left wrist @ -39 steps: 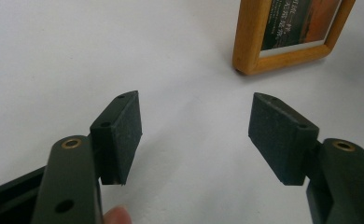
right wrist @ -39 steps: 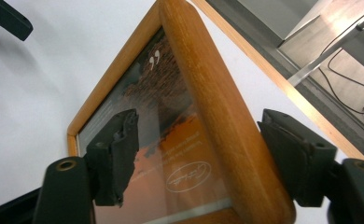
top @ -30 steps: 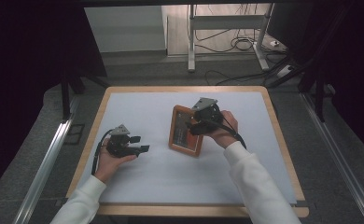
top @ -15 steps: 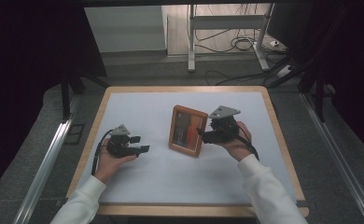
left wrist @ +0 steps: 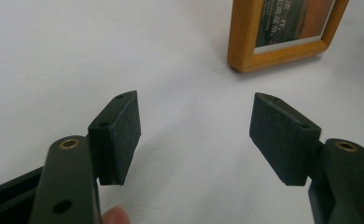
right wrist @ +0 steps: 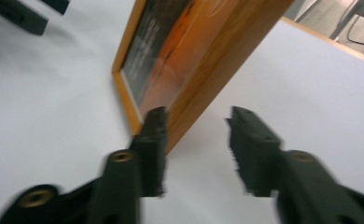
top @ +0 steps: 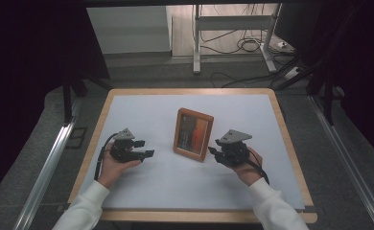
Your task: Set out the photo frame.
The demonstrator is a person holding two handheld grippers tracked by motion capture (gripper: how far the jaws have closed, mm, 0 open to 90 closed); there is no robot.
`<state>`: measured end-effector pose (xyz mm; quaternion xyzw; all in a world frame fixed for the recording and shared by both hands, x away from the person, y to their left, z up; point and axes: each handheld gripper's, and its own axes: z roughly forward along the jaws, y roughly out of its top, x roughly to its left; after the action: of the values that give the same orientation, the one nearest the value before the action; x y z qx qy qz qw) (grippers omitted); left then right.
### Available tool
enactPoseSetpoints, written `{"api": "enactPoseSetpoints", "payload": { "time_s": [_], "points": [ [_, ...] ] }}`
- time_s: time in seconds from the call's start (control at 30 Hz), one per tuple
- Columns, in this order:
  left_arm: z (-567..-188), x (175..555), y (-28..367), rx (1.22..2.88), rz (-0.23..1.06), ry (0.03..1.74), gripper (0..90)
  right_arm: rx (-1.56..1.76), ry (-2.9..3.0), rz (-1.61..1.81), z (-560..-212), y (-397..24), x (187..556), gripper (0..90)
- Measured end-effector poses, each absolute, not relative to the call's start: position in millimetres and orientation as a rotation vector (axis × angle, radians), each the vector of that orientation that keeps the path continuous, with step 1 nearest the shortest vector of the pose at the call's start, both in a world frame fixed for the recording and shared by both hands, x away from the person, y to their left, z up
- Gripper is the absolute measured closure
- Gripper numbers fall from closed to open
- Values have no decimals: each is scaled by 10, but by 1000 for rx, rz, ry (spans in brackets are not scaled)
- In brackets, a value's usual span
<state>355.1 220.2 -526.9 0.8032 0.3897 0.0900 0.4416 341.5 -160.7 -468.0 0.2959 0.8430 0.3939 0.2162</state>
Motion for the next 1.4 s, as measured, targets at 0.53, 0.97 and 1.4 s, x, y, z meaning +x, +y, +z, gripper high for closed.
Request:
{"api": "enactPoseSetpoints", "payload": {
  "time_s": [0.53, 0.97, 1.4],
  "points": [
    [-5279, 3536, 2153, 2026, 231, 946, 335, 674, 2518, 1026, -5047, -1308, 3358, 896],
    [-5284, 3532, 2140, 2031, 229, 941, 335, 671, 2539, 973, -5191, -1180, 3466, 897],
    [-5282, 3527, 2138, 2034, 228, 937, 333, 689, 2536, 974, -5187, -1238, 3510, 897]
  ]
}}
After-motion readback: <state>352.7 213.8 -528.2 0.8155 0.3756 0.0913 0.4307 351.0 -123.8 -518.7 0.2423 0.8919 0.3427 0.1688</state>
